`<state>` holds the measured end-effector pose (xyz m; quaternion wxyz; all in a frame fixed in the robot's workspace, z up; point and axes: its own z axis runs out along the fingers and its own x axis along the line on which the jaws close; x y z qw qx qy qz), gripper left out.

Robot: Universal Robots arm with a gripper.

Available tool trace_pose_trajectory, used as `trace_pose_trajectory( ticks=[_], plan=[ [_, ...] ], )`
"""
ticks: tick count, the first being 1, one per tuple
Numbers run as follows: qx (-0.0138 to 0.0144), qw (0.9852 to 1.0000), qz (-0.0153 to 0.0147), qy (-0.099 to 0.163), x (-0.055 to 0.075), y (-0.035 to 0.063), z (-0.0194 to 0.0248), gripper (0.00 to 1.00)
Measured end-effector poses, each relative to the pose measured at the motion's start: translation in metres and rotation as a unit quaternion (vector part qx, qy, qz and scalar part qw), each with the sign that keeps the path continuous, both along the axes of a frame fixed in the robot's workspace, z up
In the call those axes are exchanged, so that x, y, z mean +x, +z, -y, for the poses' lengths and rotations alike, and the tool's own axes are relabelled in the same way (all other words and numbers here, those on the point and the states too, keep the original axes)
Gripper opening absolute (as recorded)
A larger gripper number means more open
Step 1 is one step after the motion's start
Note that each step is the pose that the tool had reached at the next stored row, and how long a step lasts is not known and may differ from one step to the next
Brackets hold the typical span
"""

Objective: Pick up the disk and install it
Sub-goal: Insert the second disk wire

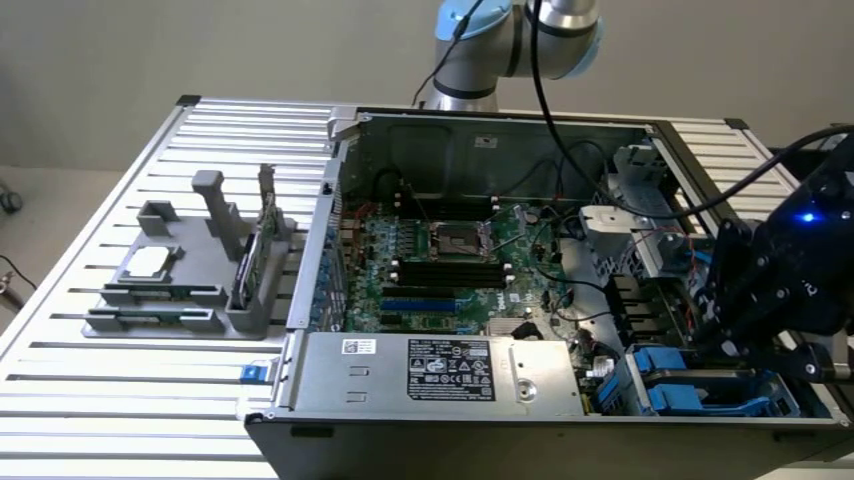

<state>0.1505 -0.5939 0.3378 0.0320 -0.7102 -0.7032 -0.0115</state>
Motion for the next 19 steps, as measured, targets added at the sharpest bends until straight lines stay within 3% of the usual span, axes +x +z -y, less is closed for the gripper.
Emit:
trace_pose_trajectory(
  ticks=[12,19],
  plan=[
    [0.0068,1.0,0.0,0.003,0.0,-0.0026,0.003,0.17],
    [0.0122,0.9999,0.0,0.003,0.0,-0.0056,0.0062,0.17]
  ],
)
